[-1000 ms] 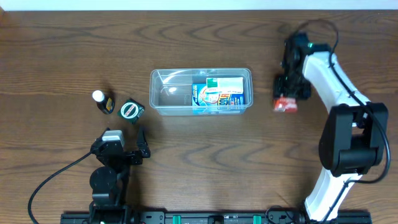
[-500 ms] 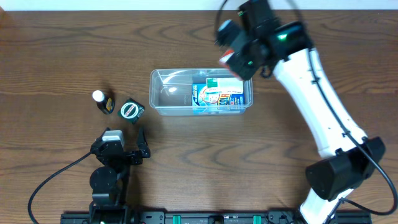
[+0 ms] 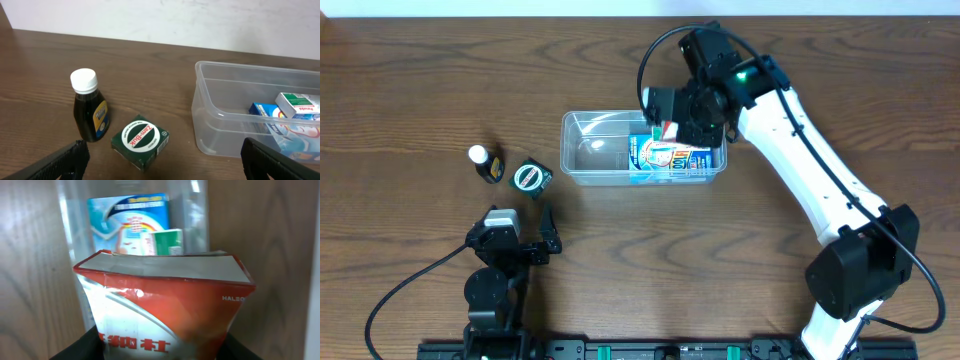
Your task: Pack container
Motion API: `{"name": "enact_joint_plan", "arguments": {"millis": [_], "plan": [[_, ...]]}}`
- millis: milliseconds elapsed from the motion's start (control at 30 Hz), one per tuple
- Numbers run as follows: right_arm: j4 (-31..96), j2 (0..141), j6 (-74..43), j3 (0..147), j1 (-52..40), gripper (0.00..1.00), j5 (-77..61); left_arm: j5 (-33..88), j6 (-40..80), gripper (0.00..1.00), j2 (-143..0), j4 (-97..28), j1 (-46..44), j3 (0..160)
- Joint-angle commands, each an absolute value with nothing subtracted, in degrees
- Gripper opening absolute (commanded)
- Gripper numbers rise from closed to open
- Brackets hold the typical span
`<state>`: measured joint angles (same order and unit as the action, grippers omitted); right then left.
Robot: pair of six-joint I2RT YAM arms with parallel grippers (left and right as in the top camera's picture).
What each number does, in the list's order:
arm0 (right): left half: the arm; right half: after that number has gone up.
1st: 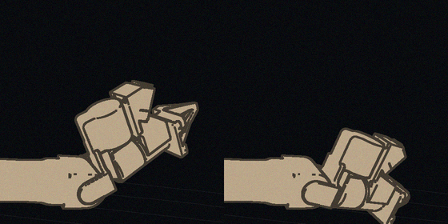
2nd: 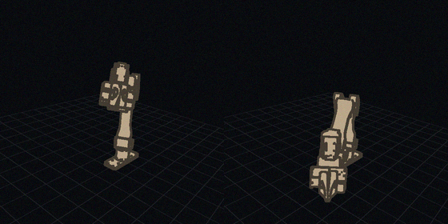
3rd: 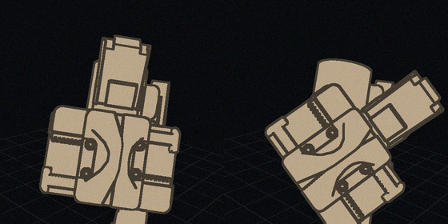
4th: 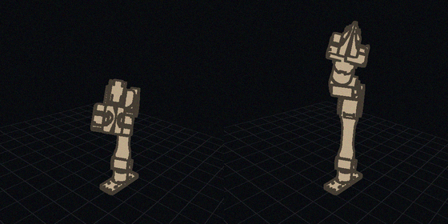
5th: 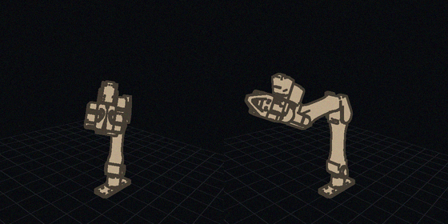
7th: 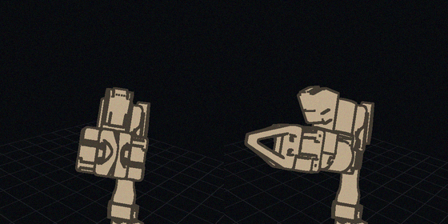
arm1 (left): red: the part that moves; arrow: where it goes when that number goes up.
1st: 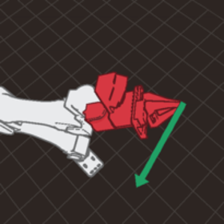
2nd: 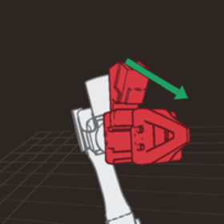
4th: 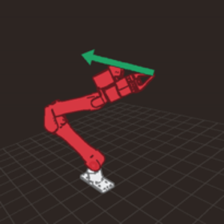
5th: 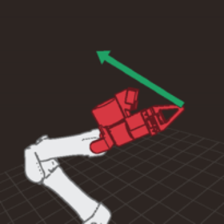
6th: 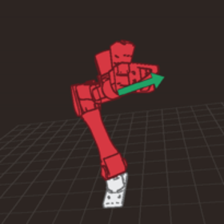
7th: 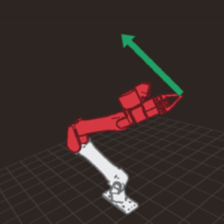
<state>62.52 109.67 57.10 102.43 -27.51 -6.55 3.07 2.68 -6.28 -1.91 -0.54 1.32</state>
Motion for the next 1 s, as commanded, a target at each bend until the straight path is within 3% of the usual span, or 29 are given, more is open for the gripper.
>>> {"name": "enact_joint_plan", "arguments": {"millis": [0,333,533,633,733,967], "plan": [[61.8,110.1,61.4,100.4,-27.3,0.38,-9.5,3.9,1.7,0.98,-6.2,-3.6,-0.3,0.2],[56.4,112.1,61.4,95.2,-27.0,0.43,-8.7,3.9,1.7,0.98,-6.2,-3.6,-0.3,0.2],[56.6,113.1,61.4,95.2,-27.2,0.47,0.6,3.9,1.7,0.98,-6.2,-3.6,-0.3,0.2],[58.2,113.0,61.4,95.9,-27.5,0.52,1.1,3.9,1.7,0.98,-6.2,-3.6,-0.3,0.2],[59.9,113.0,60.6,96.7,-28.0,0.72,1.1,3.9,1.7,0.98,-6.2,-3.6,-0.3,0.2],[59.0,112.9,59.5,96.9,-28.3,0.8,1.1,3.9,1.7,0.98,-6.2,-3.6,-0.3,0.2]]}}
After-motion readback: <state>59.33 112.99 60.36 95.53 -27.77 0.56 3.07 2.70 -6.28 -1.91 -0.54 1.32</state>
